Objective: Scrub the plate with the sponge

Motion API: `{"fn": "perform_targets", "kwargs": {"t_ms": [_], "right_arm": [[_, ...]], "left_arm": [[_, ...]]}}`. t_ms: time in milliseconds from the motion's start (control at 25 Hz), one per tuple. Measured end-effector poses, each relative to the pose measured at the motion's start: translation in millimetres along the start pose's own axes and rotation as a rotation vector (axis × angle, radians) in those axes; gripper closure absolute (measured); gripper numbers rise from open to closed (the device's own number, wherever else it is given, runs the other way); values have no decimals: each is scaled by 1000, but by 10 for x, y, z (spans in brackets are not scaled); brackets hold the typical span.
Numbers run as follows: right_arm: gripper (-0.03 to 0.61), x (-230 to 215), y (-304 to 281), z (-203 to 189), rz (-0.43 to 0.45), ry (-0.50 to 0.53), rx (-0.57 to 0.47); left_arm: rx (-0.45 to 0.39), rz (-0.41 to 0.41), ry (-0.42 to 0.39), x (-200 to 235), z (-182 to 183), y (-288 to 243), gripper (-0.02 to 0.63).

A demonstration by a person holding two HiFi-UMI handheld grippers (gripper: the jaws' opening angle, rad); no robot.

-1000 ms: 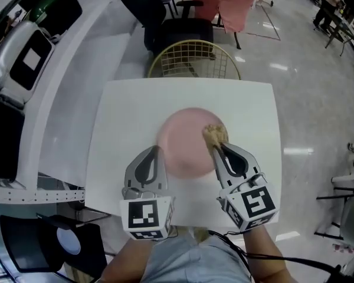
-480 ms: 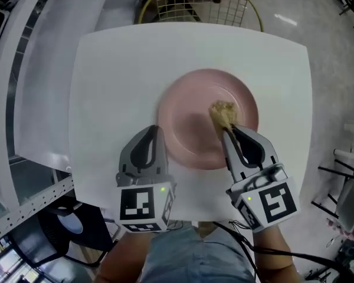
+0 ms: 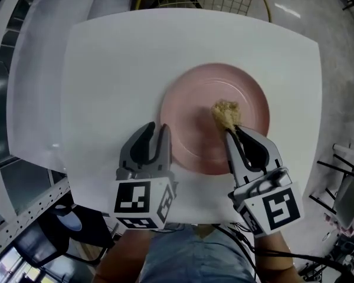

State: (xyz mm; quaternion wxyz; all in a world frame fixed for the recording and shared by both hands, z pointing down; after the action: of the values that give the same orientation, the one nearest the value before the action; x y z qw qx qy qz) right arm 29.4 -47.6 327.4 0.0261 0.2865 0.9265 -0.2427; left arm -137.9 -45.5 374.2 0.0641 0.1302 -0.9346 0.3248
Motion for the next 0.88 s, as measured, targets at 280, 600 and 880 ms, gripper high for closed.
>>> {"fn": "perform_targets", "kwargs": {"t_ms": [280, 600, 880], "right_arm": [[538, 7, 9, -10, -8, -1, 8], [538, -12, -8, -89, -12, -11, 24], [538, -78, -43, -200, -6, -33, 59]], "left_arm": [[28, -13, 22, 1, -56, -103, 526], [40, -1, 37, -3, -79, -204, 561], [9, 18, 58, -15, 30, -164, 588]]}}
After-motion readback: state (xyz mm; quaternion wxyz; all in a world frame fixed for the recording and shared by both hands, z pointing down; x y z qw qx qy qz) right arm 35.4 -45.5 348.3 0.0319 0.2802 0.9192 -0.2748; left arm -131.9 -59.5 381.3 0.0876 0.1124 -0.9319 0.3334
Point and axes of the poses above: the fingertips, and each gripper's own axes: y backward along the fingers, x to its left, z out of its top, the point moved 4 cm from there along y, backward along the fingers, and after that the axes turned 3 degrees about -x, right-handed, at the moved point
